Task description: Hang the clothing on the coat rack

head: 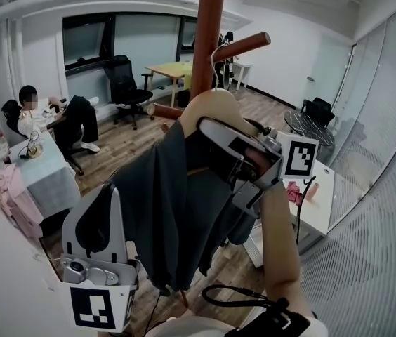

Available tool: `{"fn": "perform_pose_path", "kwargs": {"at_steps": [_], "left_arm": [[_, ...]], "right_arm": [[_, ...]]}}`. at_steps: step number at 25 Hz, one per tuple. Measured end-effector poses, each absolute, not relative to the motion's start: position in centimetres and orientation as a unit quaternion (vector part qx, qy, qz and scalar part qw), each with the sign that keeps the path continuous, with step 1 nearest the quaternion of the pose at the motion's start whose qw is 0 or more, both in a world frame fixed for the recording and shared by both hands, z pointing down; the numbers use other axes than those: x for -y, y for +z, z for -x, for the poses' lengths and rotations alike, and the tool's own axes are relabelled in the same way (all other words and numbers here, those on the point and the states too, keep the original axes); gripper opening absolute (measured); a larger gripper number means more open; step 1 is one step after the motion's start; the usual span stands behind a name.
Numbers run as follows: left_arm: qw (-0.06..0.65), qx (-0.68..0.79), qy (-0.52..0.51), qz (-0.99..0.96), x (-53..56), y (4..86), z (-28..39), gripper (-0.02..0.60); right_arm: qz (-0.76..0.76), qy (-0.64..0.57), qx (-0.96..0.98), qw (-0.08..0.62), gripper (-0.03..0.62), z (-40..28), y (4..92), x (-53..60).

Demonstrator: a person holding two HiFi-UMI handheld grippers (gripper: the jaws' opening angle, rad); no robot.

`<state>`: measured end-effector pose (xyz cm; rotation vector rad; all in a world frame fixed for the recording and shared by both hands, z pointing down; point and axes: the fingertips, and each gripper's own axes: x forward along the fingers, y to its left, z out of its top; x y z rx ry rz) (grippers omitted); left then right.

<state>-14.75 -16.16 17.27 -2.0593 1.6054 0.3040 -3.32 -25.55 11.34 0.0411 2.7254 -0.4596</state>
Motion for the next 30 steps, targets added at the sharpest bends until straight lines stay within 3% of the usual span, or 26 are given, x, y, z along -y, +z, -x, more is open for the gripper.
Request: {"fn": "perform_pose_path", "kwargs": {"at_steps": [6,12,19,30], "left_arm": [[0.280,-0.588,0.117,0.750,15.9,16.2,14.2,0.024],[0.218,-0.598,0.106,0.764,16.5,18.2,14.7,0.023],[0.245,-0.581,0.105,0.769,16.5,17.6,13.8,0.023],[0.217,-0.597,0.095,0.766,16.8,18.4,14.3,0.023]], "right_arm": [[0.005,-0.154,-0.970,0.190,0.078,3.3,11.3,25.6],[0.022,-0.152,-0.969,0.193,0.078,2.9,11.4,25.7],[0.037,-0.148,-0.969,0.196,0.124,2.1,11.8,25.4],[0.045,-0.136,-0.971,0.190,0.147,2.0,12.0,24.7]]}}
